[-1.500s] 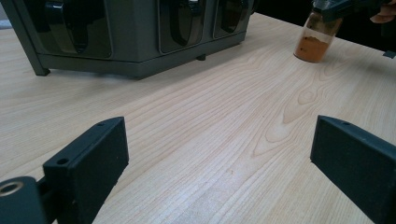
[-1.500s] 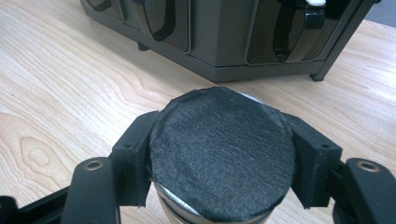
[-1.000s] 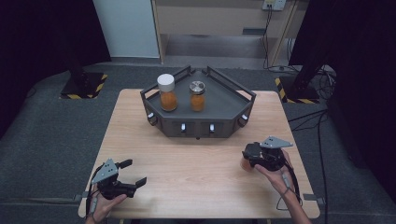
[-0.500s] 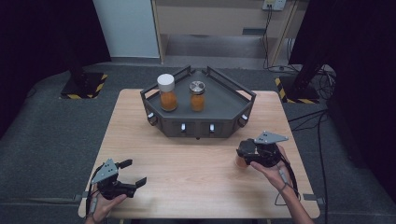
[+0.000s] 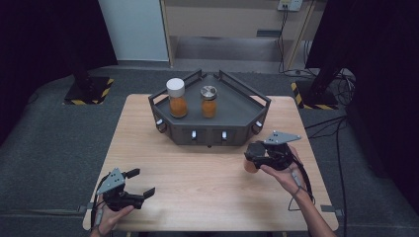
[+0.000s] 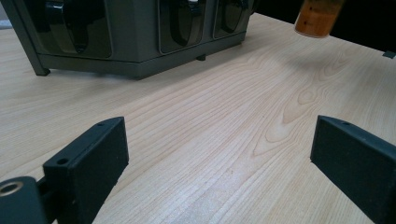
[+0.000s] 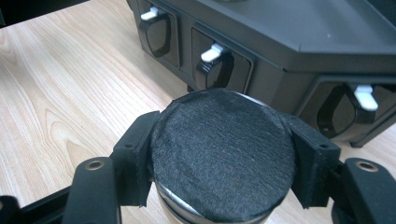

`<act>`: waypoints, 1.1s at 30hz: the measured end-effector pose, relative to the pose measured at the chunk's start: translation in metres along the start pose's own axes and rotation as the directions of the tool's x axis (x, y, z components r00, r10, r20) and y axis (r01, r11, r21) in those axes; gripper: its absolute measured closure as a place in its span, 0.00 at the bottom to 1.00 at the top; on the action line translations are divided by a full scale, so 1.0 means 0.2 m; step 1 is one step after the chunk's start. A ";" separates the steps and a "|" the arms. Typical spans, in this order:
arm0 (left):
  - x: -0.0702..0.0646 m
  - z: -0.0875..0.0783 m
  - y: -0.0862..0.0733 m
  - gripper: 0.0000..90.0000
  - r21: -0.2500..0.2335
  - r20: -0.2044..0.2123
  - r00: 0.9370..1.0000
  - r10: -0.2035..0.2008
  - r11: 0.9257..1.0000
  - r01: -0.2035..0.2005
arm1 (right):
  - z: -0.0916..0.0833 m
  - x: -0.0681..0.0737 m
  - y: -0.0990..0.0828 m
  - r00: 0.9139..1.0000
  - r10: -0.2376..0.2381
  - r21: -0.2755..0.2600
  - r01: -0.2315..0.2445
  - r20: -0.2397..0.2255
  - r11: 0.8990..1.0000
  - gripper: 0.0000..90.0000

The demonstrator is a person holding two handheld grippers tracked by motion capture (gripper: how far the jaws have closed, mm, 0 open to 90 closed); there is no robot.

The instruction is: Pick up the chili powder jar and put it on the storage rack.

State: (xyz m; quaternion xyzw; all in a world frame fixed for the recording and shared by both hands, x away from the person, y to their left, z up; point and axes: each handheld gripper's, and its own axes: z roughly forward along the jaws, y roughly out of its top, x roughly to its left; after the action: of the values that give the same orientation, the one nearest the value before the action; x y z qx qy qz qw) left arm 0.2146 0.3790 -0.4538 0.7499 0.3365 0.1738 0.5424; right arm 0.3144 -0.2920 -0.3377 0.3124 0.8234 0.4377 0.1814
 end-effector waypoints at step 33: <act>0.01 0.00 0.00 0.04 -0.001 0.005 1.000 -0.005 1.000 0.005 | 0.03 -0.01 0.41 0.999 -0.043 0.009 0.044 -0.010 0.999 0.39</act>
State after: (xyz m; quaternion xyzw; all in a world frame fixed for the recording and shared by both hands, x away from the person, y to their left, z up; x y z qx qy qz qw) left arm 0.2155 0.3794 -0.4544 0.7492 0.3371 0.1708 0.5439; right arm 0.3478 -0.2545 -0.2719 0.2931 0.8329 0.4313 0.1855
